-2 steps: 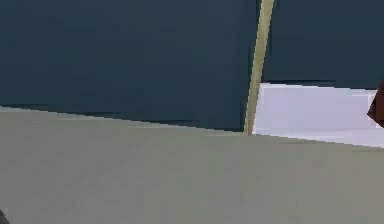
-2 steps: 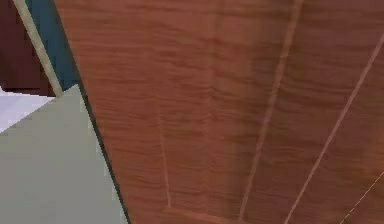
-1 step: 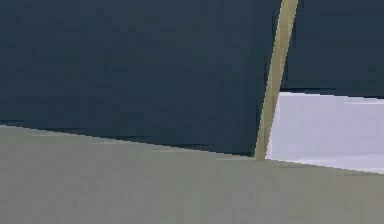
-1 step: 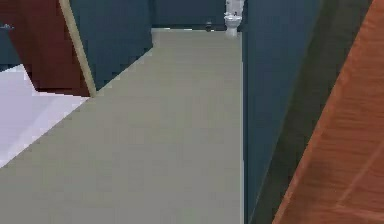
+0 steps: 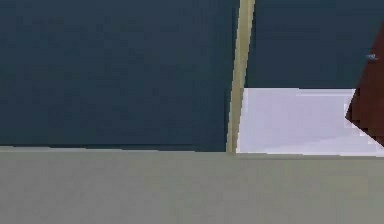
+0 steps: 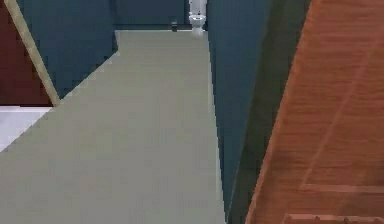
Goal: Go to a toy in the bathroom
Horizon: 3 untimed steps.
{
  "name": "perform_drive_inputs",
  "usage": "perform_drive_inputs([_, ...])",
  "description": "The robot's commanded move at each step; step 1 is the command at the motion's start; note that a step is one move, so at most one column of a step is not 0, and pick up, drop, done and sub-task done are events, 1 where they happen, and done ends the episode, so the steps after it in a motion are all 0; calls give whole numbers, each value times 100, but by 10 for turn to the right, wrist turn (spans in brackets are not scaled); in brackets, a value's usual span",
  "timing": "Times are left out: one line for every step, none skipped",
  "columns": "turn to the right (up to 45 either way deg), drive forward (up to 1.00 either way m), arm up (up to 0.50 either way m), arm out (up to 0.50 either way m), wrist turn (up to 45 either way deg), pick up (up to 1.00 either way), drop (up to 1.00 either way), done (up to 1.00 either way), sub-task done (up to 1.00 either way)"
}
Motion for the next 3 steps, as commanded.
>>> perform_drive_inputs([0,35,0,0,0,0,0,0,0])
perform_drive_inputs([420,0,0,0,0,0,0,0,0])
perform_drive_inputs([0,100,0,0,0,0,0,0,0])
